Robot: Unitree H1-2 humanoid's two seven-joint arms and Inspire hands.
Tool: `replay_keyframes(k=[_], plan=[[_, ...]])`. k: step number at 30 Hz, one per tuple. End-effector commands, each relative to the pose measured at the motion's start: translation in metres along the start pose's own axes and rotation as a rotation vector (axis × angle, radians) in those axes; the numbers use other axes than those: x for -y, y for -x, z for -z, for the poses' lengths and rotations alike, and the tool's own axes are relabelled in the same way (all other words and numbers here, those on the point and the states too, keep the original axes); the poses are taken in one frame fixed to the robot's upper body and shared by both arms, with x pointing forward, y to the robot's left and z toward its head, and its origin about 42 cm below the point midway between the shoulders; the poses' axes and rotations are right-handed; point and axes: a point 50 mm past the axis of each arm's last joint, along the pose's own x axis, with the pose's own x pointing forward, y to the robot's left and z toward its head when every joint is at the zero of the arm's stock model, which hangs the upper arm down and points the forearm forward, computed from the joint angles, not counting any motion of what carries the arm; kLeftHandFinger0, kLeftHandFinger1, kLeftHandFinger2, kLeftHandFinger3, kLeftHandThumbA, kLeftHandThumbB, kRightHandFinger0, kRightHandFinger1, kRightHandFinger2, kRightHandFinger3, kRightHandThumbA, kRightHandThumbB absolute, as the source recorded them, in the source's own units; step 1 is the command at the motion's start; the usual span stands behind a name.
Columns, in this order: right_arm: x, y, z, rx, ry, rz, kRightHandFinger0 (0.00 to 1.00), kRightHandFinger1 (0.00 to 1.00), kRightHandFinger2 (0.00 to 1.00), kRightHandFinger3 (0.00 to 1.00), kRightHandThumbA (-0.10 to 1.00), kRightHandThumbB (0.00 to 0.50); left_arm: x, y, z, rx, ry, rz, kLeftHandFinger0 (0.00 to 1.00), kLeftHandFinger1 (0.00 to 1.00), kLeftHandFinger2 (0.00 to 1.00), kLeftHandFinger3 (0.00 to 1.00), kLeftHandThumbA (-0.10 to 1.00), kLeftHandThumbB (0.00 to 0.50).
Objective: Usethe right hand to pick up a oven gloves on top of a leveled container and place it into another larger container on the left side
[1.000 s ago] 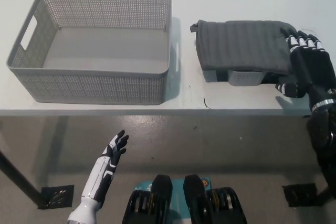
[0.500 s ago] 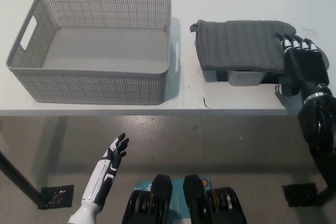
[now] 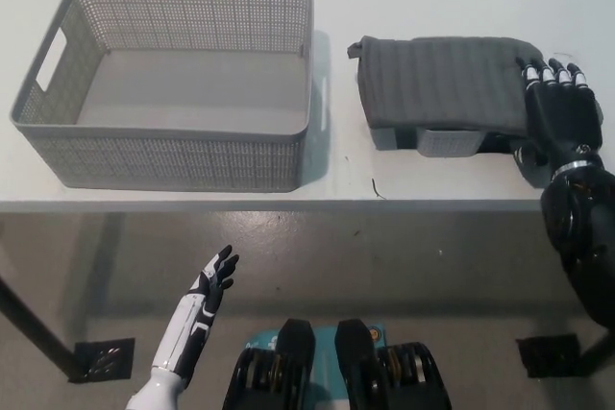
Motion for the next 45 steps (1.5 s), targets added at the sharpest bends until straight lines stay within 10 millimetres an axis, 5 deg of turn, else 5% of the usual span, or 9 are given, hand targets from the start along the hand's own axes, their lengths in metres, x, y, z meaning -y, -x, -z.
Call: replay_keyframes(k=[1, 2, 3, 7, 12, 25, 28, 35, 45], plan=[[0.060, -0.030, -0.036, 0.169, -0.124, 0.618, 0.25, 0.33, 0.42, 0.41, 0.47, 0.148, 0.002, -0.002, -0.007, 0.062, -0.018, 0.018, 1.00, 1.00, 1.00, 1.00, 1.00, 0.226], [0.061, -0.031, -0.038, 0.174, -0.154, 0.663, 0.01, 0.02, 0.21, 0.19, -0.03, 0.206, 0.002, -0.003, -0.008, 0.062, -0.023, 0.020, 1.00, 1.00, 1.00, 1.00, 1.00, 0.226], [0.061, -0.031, -0.041, 0.180, -0.163, 0.687, 0.00, 0.00, 0.18, 0.12, -0.10, 0.206, 0.001, -0.003, -0.008, 0.061, -0.025, 0.021, 1.00, 1.00, 1.00, 1.00, 1.00, 0.225], [0.056, -0.029, -0.041, 0.202, -0.293, 0.673, 0.00, 0.07, 0.46, 0.51, -0.10, 0.128, 0.000, -0.004, -0.009, 0.065, -0.029, 0.024, 1.00, 1.00, 1.00, 1.00, 1.00, 0.223], [0.052, -0.027, -0.035, 0.202, -0.322, 0.669, 0.00, 0.15, 0.59, 0.73, -0.10, 0.118, 0.000, -0.005, -0.009, 0.066, -0.030, 0.027, 1.00, 1.00, 1.00, 1.00, 1.00, 0.222], [0.076, -0.032, -0.027, 0.212, -0.375, 0.726, 0.00, 0.18, 0.61, 0.72, -0.10, 0.098, -0.001, -0.012, -0.012, 0.075, -0.041, 0.017, 1.00, 1.00, 1.00, 1.00, 1.00, 0.203], [0.088, -0.031, -0.024, 0.240, -0.346, 0.798, 0.00, 0.19, 0.63, 0.74, -0.10, 0.145, -0.001, -0.011, -0.010, 0.075, -0.045, 0.021, 1.00, 1.00, 1.00, 1.00, 1.00, 0.193], [0.128, -0.038, -0.017, 0.270, -0.395, 0.840, 0.00, 0.25, 0.68, 0.77, -0.10, 0.150, -0.001, -0.010, -0.010, 0.073, -0.057, 0.019, 1.00, 1.00, 1.00, 1.00, 1.00, 0.197], [0.164, -0.044, -0.044, 0.339, -0.379, 0.875, 0.00, 0.23, 0.69, 0.73, -0.10, 0.184, -0.002, -0.009, -0.009, 0.074, -0.073, 0.023, 1.00, 1.00, 1.00, 1.00, 1.00, 0.201]])
